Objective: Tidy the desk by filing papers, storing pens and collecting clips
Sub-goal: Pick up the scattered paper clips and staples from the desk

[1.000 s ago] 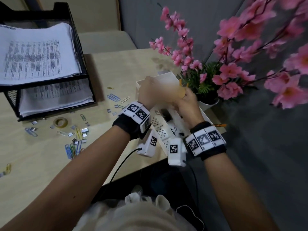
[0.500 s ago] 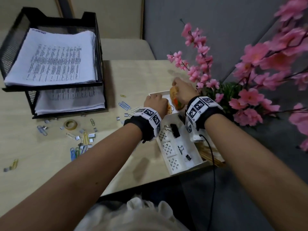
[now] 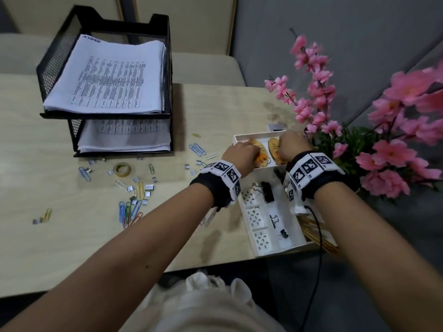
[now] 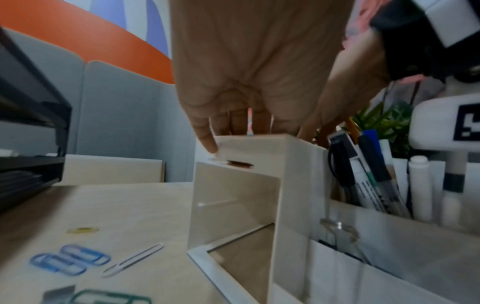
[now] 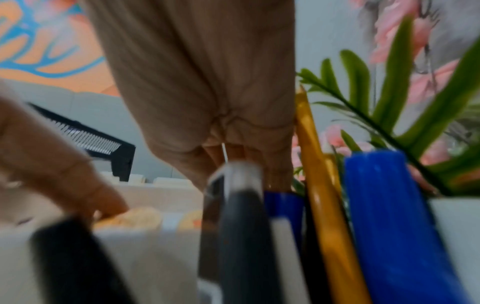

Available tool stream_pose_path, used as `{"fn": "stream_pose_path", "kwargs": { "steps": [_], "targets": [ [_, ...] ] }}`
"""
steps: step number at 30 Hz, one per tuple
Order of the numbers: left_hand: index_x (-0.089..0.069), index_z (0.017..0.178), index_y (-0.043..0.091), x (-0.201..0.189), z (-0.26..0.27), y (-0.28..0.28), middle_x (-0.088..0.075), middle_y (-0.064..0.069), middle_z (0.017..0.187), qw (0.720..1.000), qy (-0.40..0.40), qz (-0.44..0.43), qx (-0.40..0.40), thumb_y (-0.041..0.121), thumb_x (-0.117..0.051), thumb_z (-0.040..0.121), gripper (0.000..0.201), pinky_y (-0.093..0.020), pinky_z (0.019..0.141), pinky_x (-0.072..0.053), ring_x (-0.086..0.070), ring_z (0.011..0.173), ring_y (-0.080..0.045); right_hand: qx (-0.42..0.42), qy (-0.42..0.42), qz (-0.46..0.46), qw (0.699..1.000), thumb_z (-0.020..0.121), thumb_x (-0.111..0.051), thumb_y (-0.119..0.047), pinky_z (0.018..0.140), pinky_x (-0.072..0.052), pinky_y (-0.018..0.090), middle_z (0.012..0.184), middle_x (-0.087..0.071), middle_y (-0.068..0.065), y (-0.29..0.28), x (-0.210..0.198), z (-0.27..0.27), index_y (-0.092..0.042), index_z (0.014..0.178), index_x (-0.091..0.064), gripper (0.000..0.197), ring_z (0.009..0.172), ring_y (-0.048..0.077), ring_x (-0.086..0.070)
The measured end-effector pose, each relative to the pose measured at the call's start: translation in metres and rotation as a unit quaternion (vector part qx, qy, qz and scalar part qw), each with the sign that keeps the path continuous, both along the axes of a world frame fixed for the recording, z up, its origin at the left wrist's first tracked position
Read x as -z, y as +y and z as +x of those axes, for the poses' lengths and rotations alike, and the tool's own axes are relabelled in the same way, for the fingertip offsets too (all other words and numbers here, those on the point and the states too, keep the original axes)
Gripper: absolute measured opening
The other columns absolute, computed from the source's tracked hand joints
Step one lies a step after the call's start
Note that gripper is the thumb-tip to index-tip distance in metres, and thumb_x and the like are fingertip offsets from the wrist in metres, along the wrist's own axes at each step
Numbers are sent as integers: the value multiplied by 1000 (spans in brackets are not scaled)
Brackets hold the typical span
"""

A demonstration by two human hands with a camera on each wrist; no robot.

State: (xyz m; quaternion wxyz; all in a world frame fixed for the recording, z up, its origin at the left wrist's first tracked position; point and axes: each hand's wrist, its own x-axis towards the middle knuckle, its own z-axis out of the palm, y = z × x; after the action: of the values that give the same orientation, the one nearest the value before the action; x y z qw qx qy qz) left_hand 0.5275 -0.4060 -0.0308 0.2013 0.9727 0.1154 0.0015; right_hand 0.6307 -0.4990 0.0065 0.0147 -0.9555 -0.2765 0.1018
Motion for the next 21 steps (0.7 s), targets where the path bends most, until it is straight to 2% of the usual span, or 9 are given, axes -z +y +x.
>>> {"fn": "stream_pose_path", "kwargs": {
  "steps": [2,5,7,8,9,11,13,17,21],
  "targets": [
    [-49,134,11,-1,-10,5,-45,-11,142,997,-47,-53,-21,11,-49,91,44,-39,104,-40,-44,129,-30,23,10,54,998,85,-45,4,80,-47,34,115,-61,28,5,-6,-2,11,102,-62,25,105,37,-59],
    [-53,129,7,4,-37,26,-50,-13,136,971,-139,-145,-131,13,-50,91,39,-31,105,-34,-46,126,-27,27,-20,229,973,86,-46,7,91,-46,35,116,-62,22,26,-21,-26,6,106,-65,28,108,34,-58],
    [-63,113,3,13,-59,48,-64,-15,114,923,-173,-249,-237,13,-54,88,28,-27,95,-40,-59,109,-24,-4,12,320,947,84,-43,6,94,-47,35,108,-66,20,49,-23,-52,3,101,-67,29,104,33,-60],
    [-66,100,5,18,-70,60,-68,-13,97,880,-180,-330,-292,16,-56,87,20,-27,86,-47,-65,93,-21,-17,46,337,940,84,-43,4,95,-48,37,104,-68,20,62,-17,-64,1,98,-68,28,101,34,-61],
    [-65,87,8,22,-82,72,-66,-10,81,822,-182,-422,-336,17,-55,87,13,-23,72,-52,-68,74,-15,-25,81,335,938,83,-44,3,94,-48,38,100,-69,20,75,-8,-75,-1,95,-69,27,99,35,-62],
    [-54,72,14,31,-104,88,-57,-3,65,695,-170,-574,-398,13,-47,92,21,-14,46,-44,-59,47,-5,-17,135,281,950,84,-46,-2,94,-48,36,102,-68,21,97,17,-91,-4,92,-70,25,103,36,-60],
    [-51,74,16,39,-127,101,-64,2,54,609,-144,-654,-424,17,-39,96,25,-13,46,-42,-61,45,-4,5,149,196,969,87,-45,-5,90,-45,35,111,-64,25,109,43,-101,0,98,-67,25,109,39,-57],
    [-54,82,12,49,-164,122,-71,2,53,516,-135,-723,-440,28,-33,100,32,-15,57,-54,-70,54,-7,6,137,75,988,87,-48,-2,88,-46,37,119,-57,29,108,79,-110,9,106,-58,24,112,40,-55],
    [-55,82,11,52,-175,135,-71,0,53,500,-131,-729,-449,30,-30,101,37,-14,52,-54,-69,49,-6,9,128,17,992,86,-55,-4,94,-44,38,127,-49,25,107,96,-111,6,113,-54,28,117,39,-50]
  ]
}}
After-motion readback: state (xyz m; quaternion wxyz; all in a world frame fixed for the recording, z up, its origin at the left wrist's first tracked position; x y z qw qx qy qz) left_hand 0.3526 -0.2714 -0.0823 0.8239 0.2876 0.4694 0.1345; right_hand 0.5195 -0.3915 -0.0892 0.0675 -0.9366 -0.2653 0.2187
